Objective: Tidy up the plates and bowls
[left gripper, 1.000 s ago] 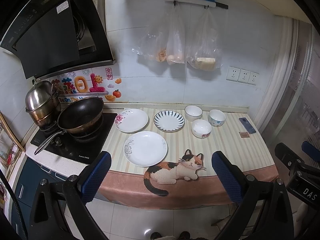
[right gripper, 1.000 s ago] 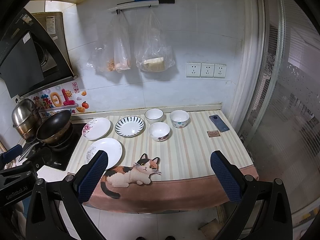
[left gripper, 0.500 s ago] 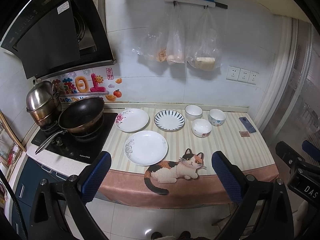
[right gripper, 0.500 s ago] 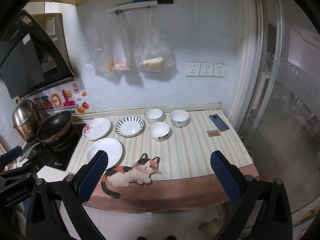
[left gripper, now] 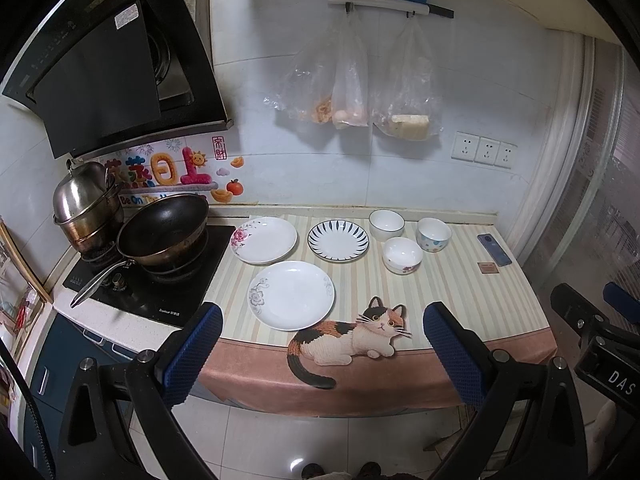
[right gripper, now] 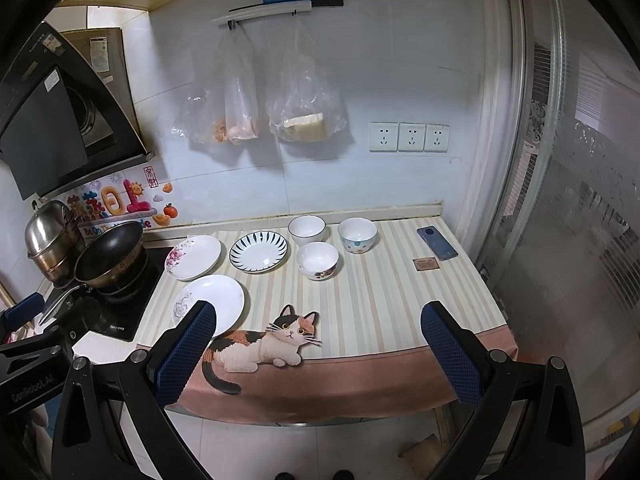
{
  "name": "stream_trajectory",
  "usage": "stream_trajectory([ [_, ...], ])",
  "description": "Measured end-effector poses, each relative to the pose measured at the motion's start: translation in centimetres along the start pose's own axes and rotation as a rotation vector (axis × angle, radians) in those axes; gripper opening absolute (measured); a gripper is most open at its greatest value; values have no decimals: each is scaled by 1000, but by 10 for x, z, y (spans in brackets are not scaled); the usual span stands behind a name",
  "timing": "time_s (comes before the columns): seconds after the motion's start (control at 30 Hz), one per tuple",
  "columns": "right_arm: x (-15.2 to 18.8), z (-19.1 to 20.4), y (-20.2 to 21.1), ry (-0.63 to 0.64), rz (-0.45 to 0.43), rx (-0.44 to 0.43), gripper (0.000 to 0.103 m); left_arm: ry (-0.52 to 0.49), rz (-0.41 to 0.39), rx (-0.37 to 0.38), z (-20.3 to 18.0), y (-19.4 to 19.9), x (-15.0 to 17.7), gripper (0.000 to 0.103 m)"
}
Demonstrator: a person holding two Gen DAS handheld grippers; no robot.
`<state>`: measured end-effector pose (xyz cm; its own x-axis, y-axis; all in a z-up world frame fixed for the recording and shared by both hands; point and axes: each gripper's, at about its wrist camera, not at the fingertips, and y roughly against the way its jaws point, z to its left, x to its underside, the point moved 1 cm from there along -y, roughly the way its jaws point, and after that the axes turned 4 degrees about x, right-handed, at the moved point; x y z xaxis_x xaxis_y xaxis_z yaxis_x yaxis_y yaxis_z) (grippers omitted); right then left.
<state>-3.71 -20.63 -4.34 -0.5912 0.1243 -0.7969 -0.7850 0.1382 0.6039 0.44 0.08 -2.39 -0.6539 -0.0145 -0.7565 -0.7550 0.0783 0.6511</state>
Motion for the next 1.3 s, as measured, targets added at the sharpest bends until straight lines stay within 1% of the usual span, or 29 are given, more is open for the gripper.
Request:
stream_trajectory([
  [0.23,-2,-6,1,-7,3,-16,103,2,2,-6,0,4,2,103],
  [0.37,-6,-17,-10,-21,16,-42,103,21,7,-27,-2,3,3,103],
  [0.43,-7,-22,-23,-22,30,-71,103,33,3,-43,-3,-2,3,103],
  [0.5,-4,-24,-42,-22,64,-109,103,46,-6,-69,-2,-12,3,103],
  [0.63,5,-13,-100,-8,184,-202,103,75,6,-158,16,-47,5,103],
  [0.67,10,-5,-119,3,216,-222,103,85,26,-179,27,-62,6,103],
  [0.73,18,7,-152,19,270,-253,103,99,54,-196,38,-85,8,103],
  [0.77,23,15,-171,24,292,-276,103,108,80,-202,50,-104,8,103],
  [0.83,31,30,-208,36,332,-296,103,119,131,-205,66,-135,9,103],
  [0.87,36,37,-225,40,353,-313,103,128,162,-191,75,-153,9,103],
  [0.93,44,52,-259,35,390,-339,103,137,213,-188,92,-187,10,103],
  [0.97,48,60,-279,33,417,-353,102,136,239,-167,101,-207,11,103],
  [1.03,54,80,-322,20,463,-402,101,139,297,-150,118,-243,14,103],
  [1.07,57,89,-339,14,483,-406,100,146,337,-113,129,-267,16,103],
  [1.1,59,98,-356,8,503,-412,100,149,370,-95,137,-285,19,103],
  [1.2,63,129,-411,-11,550,-440,96,140,450,-60,155,-332,27,101],
  [1.3,68,154,-454,-31,602,-458,87,120,517,-36,173,-376,35,101],
])
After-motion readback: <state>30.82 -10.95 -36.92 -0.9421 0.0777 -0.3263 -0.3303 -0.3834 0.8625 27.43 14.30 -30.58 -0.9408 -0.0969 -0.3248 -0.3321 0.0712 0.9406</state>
